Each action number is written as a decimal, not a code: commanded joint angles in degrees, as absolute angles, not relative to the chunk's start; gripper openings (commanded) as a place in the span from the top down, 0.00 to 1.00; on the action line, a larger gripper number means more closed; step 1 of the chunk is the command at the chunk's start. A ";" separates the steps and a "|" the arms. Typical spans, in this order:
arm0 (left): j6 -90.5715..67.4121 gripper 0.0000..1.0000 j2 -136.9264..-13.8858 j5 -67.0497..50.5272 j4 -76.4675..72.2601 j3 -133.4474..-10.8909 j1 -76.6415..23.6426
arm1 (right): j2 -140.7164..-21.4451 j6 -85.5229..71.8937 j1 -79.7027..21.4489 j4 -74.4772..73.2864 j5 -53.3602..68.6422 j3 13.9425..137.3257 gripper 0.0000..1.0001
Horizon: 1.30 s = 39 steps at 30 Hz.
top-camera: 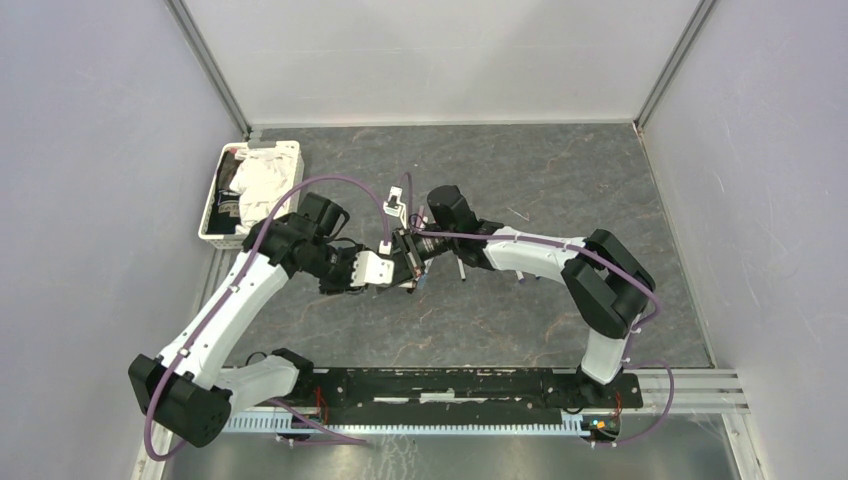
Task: Open the pen caps
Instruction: Open the pen cap from the pen, then place the pen cap at the center of the board.
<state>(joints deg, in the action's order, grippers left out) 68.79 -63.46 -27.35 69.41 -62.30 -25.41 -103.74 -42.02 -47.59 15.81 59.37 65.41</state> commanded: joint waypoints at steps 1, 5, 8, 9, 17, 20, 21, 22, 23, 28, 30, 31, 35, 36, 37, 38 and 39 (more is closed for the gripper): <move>69.74 0.58 -62.87 -29.37 68.51 -63.25 -25.23 | -101.50 -42.40 -47.51 19.16 59.85 65.39 1.00; 69.33 0.62 -63.35 -29.64 67.81 -63.48 -25.22 | -102.25 -43.34 -47.63 19.66 59.55 66.07 1.00; 69.06 0.69 -63.86 -29.08 66.60 -62.61 -25.23 | -102.99 -43.98 -47.84 20.14 59.49 66.91 1.00; 69.01 0.72 -64.03 -28.79 66.26 -62.02 -25.27 | -103.21 -44.04 -47.84 20.19 59.50 67.12 1.00; 69.64 0.97 -64.47 -26.10 63.56 -59.59 -25.23 | -104.54 -41.96 -47.91 17.59 59.23 67.41 1.00; 69.82 0.98 -64.46 -24.59 63.20 -59.39 -25.22 | -104.52 -38.79 -47.10 14.54 58.91 66.89 1.00; 70.12 0.98 -64.51 -23.31 62.88 -59.08 -25.24 | -104.14 -37.51 -46.47 13.43 58.74 66.26 1.00; 70.68 0.98 -64.37 -21.67 62.46 -58.44 -25.26 | -103.66 -35.97 -45.81 11.84 58.36 65.57 1.00; 71.66 0.98 -64.24 -19.65 61.89 -57.66 -25.21 | -103.06 -33.24 -44.76 8.97 57.60 64.93 1.00; 75.43 0.98 -63.47 -11.39 57.63 -53.95 -23.38 | -99.51 -24.17 -41.27 0.58 53.89 59.85 1.00; 77.15 0.98 -64.45 -11.04 57.11 -54.19 -20.69 | -98.30 -21.16 -40.56 -3.13 52.36 58.44 1.00; 78.12 0.98 -65.17 -11.11 56.76 -54.55 -19.11 | -97.73 -20.07 -40.28 -4.04 51.92 57.71 1.00; 81.28 0.98 -68.22 -13.61 56.45 -56.94 -11.50 | -95.36 -18.18 -39.08 -5.93 49.90 55.67 1.00; 81.52 0.98 -68.95 -14.28 56.43 -57.11 -10.41 | -94.66 -18.11 -38.72 -6.21 49.11 55.46 1.00; 81.39 0.98 -69.47 -14.77 56.10 -57.02 -9.61 | -94.17 -17.72 -38.40 -7.01 48.14 55.56 1.00; 80.81 0.98 -69.83 -15.56 55.75 -56.66 -9.20 | -93.66 -17.50 -37.98 -7.27 47.39 55.66 1.00; 79.97 0.98 -70.13 -16.86 55.17 -56.24 -8.98 | -93.05 -17.02 -37.43 -8.01 46.51 56.03 1.00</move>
